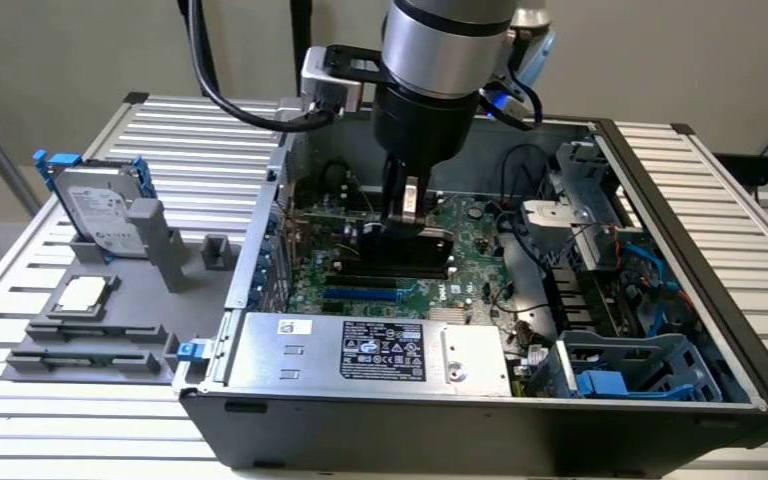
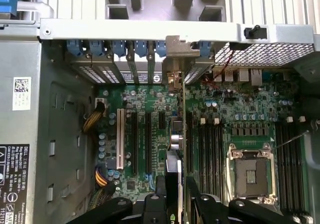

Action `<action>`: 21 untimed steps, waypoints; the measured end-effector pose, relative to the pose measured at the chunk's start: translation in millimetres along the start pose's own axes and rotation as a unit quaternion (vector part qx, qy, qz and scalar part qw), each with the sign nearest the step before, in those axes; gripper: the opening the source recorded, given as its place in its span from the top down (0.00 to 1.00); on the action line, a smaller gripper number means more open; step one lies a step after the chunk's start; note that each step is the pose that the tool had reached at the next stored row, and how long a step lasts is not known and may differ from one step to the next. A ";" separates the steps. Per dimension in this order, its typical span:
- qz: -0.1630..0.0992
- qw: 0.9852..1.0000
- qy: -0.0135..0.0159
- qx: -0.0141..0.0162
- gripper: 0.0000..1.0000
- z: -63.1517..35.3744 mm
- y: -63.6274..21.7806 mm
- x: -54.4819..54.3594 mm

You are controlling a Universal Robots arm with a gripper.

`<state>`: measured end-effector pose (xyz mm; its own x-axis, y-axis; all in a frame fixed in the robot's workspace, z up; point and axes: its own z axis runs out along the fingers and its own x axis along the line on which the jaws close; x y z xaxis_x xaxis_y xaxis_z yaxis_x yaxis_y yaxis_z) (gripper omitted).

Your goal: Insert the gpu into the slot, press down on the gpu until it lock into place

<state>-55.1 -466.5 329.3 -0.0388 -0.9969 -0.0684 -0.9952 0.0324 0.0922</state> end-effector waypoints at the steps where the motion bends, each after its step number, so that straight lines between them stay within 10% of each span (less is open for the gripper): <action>1: 0.000 1.000 0.000 0.000 0.74 1.8 0.3 0.1; 21: 0.009 1.000 -0.002 0.001 0.74 34.1 9.0 -4.0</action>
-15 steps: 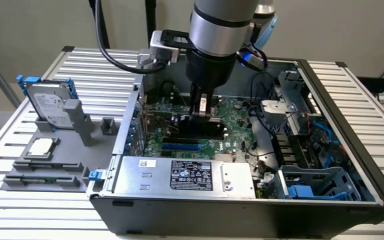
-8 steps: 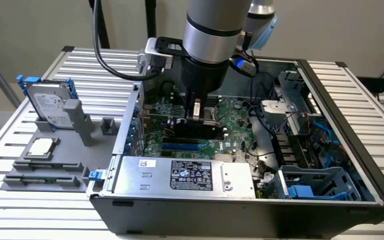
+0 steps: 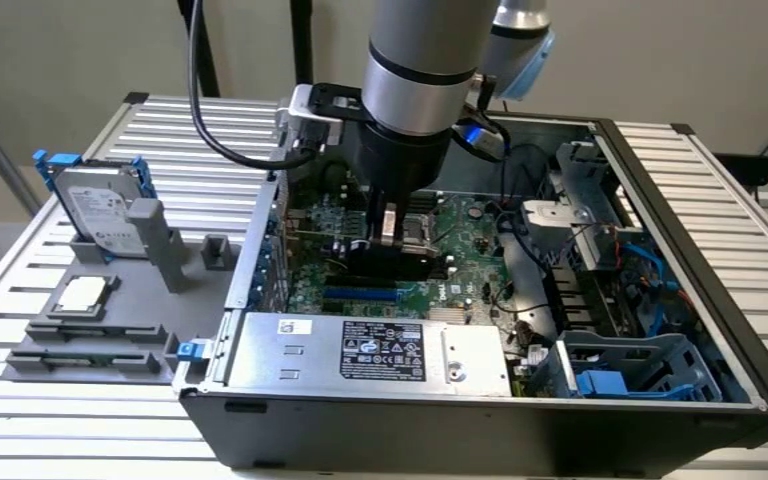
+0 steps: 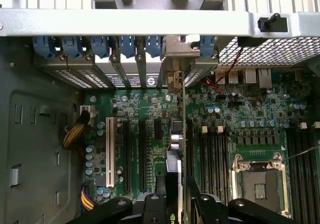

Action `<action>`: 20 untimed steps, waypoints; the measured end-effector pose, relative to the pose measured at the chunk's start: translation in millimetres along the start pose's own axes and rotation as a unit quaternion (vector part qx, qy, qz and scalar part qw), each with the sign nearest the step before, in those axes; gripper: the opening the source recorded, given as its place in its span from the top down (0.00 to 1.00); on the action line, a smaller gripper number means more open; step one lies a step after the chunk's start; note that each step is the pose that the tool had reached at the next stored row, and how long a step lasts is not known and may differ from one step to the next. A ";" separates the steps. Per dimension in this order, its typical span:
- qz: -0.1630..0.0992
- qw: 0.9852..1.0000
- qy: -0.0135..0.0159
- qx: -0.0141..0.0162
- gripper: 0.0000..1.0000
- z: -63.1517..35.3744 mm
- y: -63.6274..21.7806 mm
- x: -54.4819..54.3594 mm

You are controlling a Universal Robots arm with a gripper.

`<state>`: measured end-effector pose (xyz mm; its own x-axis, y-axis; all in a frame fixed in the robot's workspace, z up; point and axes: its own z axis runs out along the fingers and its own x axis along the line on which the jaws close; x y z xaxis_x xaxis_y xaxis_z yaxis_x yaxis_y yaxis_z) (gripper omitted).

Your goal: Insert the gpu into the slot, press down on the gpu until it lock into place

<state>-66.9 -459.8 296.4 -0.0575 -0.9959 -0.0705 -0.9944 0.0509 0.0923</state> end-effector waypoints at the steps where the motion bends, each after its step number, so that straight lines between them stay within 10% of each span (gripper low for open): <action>1: 0.000 1.000 0.000 0.000 0.74 0.0 0.0 0.0; 20: -0.001 1.000 0.000 0.005 0.74 12.0 2.0 0.6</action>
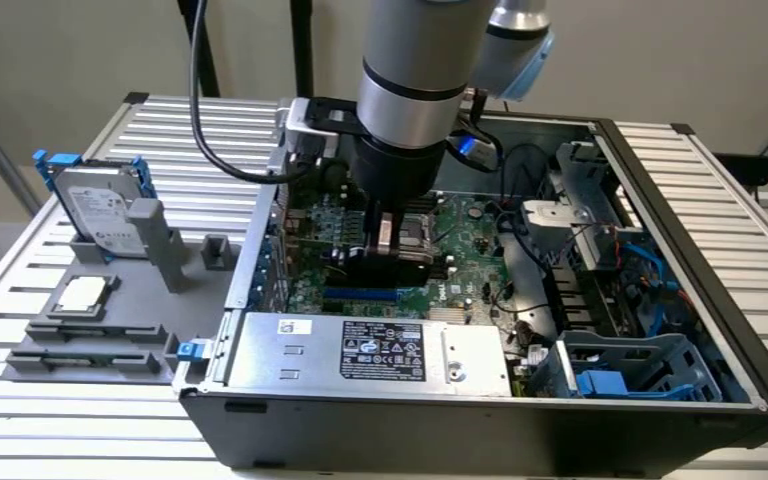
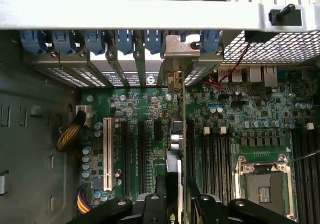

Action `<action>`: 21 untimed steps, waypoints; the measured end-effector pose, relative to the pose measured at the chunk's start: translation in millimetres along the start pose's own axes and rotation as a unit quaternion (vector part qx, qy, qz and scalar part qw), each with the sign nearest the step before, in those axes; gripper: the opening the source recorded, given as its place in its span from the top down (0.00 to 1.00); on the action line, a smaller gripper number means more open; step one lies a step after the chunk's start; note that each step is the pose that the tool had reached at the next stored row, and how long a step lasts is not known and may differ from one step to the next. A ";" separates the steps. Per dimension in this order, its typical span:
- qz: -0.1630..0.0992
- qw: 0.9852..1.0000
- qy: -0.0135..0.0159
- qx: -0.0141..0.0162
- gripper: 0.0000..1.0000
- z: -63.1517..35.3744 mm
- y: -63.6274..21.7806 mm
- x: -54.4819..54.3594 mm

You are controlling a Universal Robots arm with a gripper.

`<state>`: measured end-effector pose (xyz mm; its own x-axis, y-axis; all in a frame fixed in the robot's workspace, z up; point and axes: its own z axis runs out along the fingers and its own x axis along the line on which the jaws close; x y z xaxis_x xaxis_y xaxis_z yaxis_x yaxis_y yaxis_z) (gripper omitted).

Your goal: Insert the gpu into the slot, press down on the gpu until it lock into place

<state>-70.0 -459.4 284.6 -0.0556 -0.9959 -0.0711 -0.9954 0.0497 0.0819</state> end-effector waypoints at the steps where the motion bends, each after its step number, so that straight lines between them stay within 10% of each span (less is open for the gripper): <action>1: -0.001 1.000 0.000 0.000 0.74 0.9 -0.1 0.0; 21: -0.002 1.000 0.000 0.000 0.74 3.4 -0.2 -0.8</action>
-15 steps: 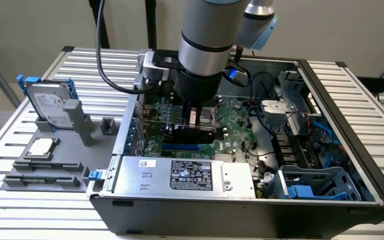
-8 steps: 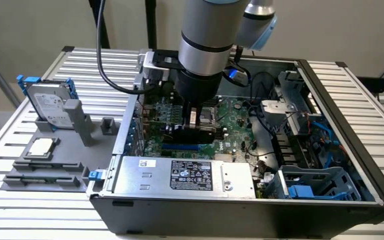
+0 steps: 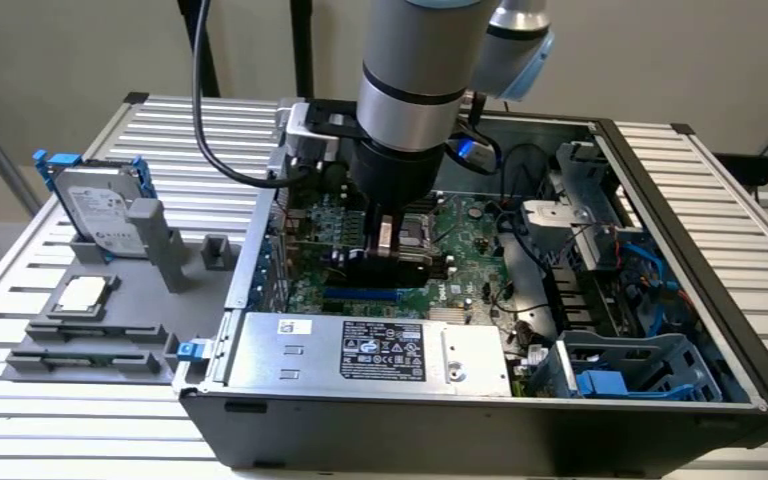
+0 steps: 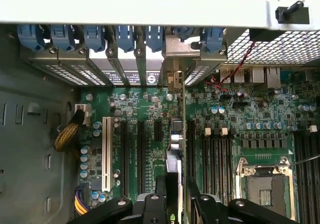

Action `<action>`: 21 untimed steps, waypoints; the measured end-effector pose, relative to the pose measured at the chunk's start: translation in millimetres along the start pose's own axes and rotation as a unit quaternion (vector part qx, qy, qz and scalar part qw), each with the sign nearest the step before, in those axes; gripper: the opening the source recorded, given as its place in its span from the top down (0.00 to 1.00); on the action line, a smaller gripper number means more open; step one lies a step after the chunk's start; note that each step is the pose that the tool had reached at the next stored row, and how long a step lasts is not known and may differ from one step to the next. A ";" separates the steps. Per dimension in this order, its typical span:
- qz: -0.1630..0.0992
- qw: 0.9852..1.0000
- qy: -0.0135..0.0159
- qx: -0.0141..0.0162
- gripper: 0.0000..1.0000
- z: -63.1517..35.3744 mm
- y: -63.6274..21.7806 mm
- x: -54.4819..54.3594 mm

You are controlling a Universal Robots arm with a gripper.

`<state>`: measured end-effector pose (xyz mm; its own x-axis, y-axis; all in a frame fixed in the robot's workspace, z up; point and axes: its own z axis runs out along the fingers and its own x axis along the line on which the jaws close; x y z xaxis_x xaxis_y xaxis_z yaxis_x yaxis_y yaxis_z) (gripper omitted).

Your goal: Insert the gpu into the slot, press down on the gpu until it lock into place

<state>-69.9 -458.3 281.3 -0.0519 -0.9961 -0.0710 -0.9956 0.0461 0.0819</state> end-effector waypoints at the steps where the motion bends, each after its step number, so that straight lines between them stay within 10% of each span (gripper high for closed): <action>1: 0.002 1.000 0.000 0.000 0.74 0.1 0.0 0.0; 21: -0.013 1.000 0.001 -0.001 0.74 8.0 0.0 0.3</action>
<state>-70.6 -458.0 273.3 -0.0259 -0.9971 -0.0709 -0.9964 0.0201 0.0819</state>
